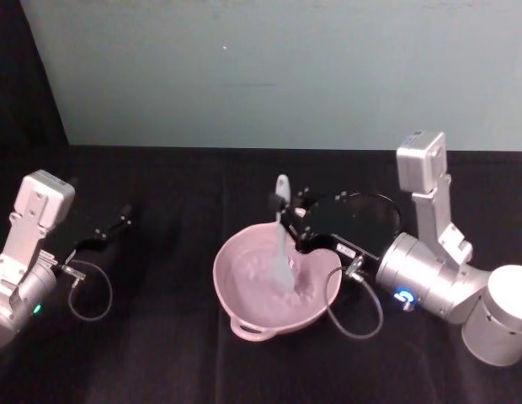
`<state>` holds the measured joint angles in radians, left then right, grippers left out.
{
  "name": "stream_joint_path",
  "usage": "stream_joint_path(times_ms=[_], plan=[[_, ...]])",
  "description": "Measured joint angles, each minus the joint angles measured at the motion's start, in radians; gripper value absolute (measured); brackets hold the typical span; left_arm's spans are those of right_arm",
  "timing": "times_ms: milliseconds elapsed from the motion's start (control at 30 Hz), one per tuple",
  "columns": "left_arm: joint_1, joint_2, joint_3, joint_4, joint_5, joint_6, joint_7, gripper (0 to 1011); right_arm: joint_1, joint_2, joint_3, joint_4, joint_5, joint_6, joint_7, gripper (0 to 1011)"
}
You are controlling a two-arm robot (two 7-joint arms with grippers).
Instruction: Use the one hand to pick up the spoon and stir the clear water in the bowl.
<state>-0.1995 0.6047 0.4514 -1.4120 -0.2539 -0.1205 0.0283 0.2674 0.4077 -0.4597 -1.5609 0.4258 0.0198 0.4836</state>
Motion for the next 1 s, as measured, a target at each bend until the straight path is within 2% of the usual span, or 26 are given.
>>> stream_joint_path(times_ms=[400,633,800,1000], plan=[[0.000,0.000,0.000,0.000,0.000,0.000,0.000,1005,0.000,-0.025,-0.038,-0.017,0.010,0.002,0.015,114],[0.000,0.000,0.000,0.000,0.000,0.000,0.000,1005,0.033,-0.059,-0.044,0.044,0.037,-0.007,0.027,114],[0.000,0.000,0.000,0.000,0.000,0.000,0.000,1005,0.063,-0.088,-0.030,0.120,0.071,-0.020,0.027,114],[0.000,0.000,0.000,0.000,0.000,0.000,0.000,1005,0.075,-0.090,-0.012,0.149,0.081,-0.028,0.016,114]])
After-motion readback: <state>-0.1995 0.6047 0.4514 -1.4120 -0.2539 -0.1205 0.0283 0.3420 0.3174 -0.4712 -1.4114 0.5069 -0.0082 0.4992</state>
